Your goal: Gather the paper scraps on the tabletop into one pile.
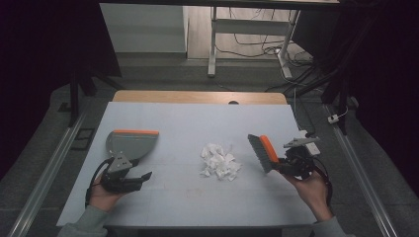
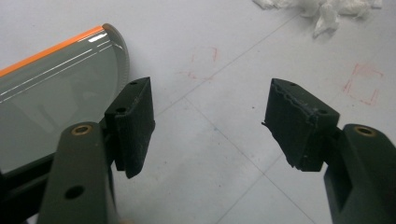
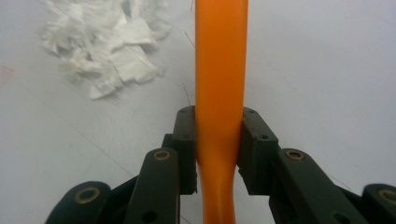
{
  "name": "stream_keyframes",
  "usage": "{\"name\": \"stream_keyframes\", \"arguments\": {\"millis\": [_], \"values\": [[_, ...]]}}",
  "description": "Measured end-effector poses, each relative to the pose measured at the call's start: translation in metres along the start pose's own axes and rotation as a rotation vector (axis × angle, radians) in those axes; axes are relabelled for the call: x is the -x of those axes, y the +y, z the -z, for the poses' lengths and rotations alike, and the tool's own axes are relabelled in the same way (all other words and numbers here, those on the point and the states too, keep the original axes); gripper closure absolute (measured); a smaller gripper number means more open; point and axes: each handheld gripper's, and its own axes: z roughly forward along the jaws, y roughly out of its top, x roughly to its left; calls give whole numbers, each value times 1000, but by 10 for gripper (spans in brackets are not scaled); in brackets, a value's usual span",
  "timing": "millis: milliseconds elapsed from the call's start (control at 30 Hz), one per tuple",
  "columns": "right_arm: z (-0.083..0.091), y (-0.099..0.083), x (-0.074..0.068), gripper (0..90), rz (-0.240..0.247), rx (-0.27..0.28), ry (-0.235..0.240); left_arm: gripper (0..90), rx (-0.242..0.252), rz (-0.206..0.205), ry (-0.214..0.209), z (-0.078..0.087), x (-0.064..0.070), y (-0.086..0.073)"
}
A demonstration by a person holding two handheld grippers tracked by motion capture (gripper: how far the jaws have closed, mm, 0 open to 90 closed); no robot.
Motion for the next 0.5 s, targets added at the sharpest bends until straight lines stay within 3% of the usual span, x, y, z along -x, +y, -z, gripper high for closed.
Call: {"name": "stream_keyframes", "arguments": {"millis": [500], "values": [[3,-19,7,706,9,17,6,336,-6,13,1,-2,-4,1]]}}
